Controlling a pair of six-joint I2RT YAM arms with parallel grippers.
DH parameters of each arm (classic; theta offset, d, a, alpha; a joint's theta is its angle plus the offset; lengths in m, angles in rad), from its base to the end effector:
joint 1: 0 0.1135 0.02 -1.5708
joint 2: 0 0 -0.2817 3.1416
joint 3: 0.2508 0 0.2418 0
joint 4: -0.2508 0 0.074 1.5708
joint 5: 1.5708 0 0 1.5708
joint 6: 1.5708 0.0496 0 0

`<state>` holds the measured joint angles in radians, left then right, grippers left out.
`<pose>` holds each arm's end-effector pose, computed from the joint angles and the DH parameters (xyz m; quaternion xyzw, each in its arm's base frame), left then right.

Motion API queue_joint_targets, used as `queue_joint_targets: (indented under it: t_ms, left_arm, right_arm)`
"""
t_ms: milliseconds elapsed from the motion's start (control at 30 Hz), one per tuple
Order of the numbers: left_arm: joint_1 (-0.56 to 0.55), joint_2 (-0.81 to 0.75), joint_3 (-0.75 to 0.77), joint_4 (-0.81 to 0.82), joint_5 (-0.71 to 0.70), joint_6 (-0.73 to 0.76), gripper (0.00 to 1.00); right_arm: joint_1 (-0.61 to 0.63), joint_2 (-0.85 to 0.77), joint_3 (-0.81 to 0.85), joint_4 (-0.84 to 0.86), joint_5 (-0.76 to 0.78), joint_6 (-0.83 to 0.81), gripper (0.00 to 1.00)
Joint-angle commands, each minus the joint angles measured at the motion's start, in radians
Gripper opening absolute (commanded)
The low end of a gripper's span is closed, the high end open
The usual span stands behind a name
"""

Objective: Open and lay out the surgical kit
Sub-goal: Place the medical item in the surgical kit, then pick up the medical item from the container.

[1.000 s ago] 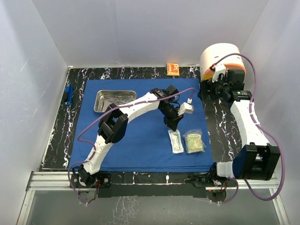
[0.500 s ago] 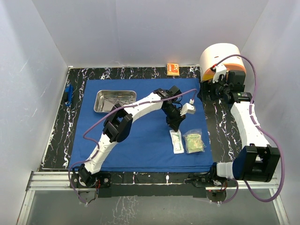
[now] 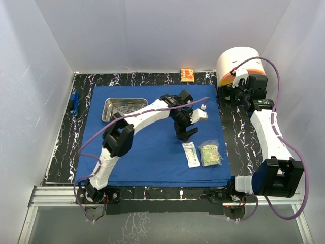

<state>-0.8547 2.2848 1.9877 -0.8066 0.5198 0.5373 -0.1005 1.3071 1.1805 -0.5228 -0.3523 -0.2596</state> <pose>0.3088 -0.3924 0.2107 0.6484 0.6834 -0.2822 0.1813 0.2828 -0.0113 0.3425 -0.1477 0.8729 0.0760 0.4587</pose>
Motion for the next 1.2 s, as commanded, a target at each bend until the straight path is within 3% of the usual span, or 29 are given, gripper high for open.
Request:
queue_joint_targets:
  t_ms: [0, 267, 500, 667, 1167]
  left_arm:
    - [0.079, -0.312, -0.154, 0.118, -0.191, -0.022, 0.85]
    - [0.420, -0.490, -0.327, 0.136, -0.175, -0.088, 0.85]
    - [0.643, -0.500, -0.416, 0.221, -0.324, -0.339, 0.75]
    - [0.717, -0.468, -0.443, 0.254, -0.404, -0.414, 0.69]
    - [0.755, -0.266, -0.363, 0.318, -0.627, -0.292, 0.42]
  right_arm:
    - [-0.005, -0.045, 0.068, 0.033, -0.022, -0.042, 0.98]
    - [-0.002, 0.026, 0.143, -0.101, -0.298, -0.151, 0.98]
    - [0.037, 0.065, 0.157, -0.102, -0.302, -0.144, 0.98]
    - [0.070, 0.092, 0.147, -0.098, -0.306, -0.136, 0.98]
    - [0.096, 0.089, 0.107, -0.082, -0.300, -0.147, 0.98]
